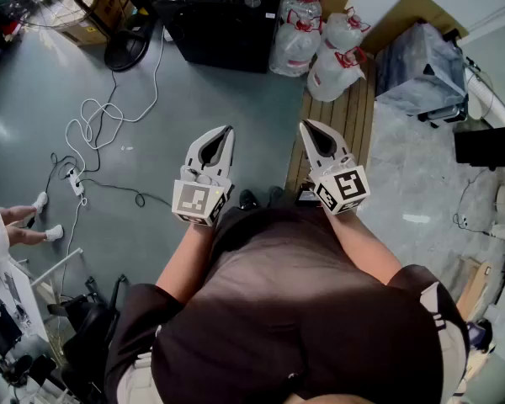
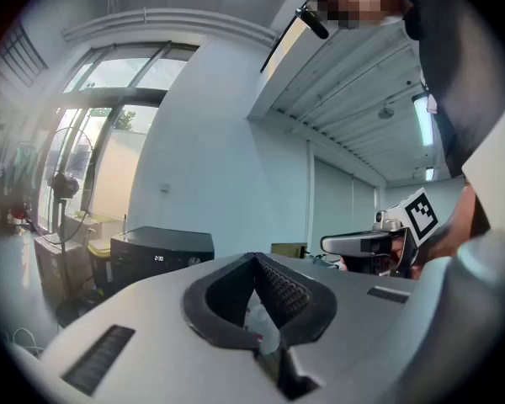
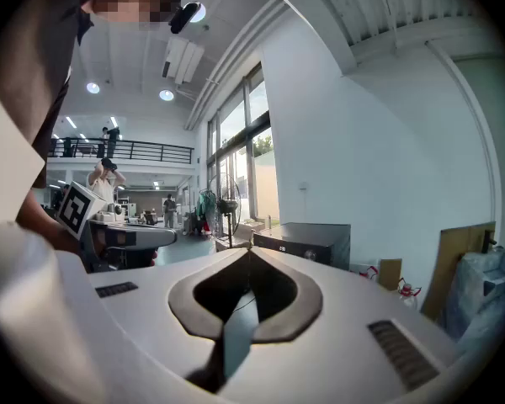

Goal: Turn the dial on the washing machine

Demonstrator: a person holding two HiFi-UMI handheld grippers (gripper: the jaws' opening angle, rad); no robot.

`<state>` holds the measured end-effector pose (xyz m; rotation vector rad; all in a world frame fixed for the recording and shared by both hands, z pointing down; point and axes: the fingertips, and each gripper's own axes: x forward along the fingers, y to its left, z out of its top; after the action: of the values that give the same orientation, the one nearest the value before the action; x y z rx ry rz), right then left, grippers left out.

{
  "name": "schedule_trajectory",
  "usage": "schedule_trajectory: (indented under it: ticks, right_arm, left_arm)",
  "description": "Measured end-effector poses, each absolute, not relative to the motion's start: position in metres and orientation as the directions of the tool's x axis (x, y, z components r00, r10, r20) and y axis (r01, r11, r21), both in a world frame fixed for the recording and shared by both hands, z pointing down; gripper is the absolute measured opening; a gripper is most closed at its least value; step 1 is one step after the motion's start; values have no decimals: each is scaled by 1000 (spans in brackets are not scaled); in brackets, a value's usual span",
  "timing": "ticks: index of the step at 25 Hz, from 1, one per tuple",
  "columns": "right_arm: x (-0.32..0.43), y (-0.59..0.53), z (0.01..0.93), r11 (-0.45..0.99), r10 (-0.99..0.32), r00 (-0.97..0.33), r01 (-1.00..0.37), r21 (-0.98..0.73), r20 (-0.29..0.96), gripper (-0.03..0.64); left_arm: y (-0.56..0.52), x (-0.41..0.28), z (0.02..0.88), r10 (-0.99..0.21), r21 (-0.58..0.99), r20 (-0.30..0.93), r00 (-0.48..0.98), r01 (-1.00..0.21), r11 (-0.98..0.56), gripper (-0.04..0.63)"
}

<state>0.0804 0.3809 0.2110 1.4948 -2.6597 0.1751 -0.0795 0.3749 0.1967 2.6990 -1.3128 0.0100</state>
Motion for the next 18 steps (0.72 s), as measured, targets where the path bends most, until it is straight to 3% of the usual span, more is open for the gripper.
schedule_trajectory:
  ticks: [7,11,18]
  right_arm:
    - [115,385,209,483,-866,-482,-875,-25,136,21]
    - [135,390,201,474,-878,-472,-880,16,81,25]
    - [156,403,201,483,-871,-483,-875,-20,90,23]
  left_arm:
    - [378,-83,183,-846,152,76,528,-844,-514,15]
    - [384,-66,183,-811,150,72,580,-810,-567,15]
    - [394,-30,181,-751,179,69,656,-749,-638,15]
